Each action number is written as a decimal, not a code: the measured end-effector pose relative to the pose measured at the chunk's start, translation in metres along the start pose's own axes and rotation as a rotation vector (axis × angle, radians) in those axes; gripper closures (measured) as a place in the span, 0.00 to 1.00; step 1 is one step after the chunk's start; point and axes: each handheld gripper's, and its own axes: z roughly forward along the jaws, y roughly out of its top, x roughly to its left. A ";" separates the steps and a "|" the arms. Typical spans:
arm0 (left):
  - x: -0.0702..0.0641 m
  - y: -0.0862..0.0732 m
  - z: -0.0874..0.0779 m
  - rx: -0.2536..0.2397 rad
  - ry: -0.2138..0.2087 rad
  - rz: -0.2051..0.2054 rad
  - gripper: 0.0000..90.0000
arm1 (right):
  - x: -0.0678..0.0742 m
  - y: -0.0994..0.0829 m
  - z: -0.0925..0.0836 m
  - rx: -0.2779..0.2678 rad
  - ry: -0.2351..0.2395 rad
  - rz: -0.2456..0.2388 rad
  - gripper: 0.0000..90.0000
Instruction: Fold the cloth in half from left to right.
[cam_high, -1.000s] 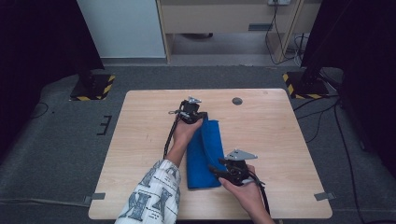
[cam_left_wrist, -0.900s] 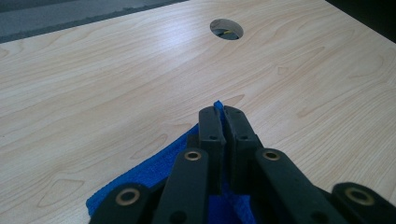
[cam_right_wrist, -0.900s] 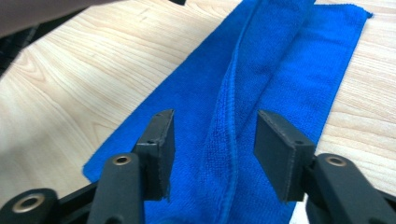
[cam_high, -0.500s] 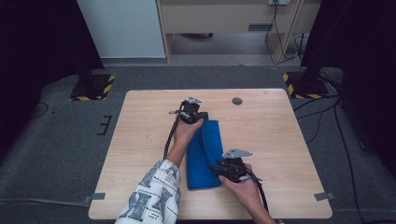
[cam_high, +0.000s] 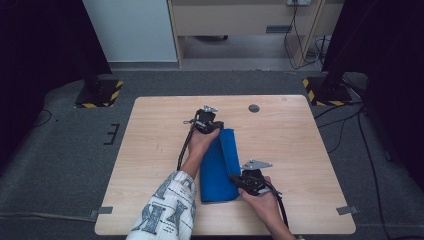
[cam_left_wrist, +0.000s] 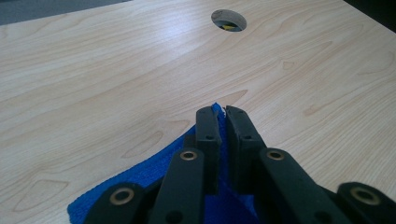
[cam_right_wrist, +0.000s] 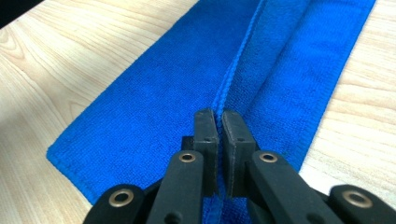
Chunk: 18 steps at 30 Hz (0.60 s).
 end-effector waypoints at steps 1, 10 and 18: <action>0.000 0.000 0.001 0.003 0.001 0.002 0.93 | 0.000 0.000 0.000 0.000 -0.002 -0.001 0.95; 0.005 -0.003 0.008 0.012 0.015 -0.010 0.94 | 0.001 0.002 0.004 -0.002 0.012 0.000 0.95; 0.003 -0.006 0.014 0.011 -0.040 -0.027 0.81 | -0.001 0.001 0.004 -0.005 -0.016 0.011 0.81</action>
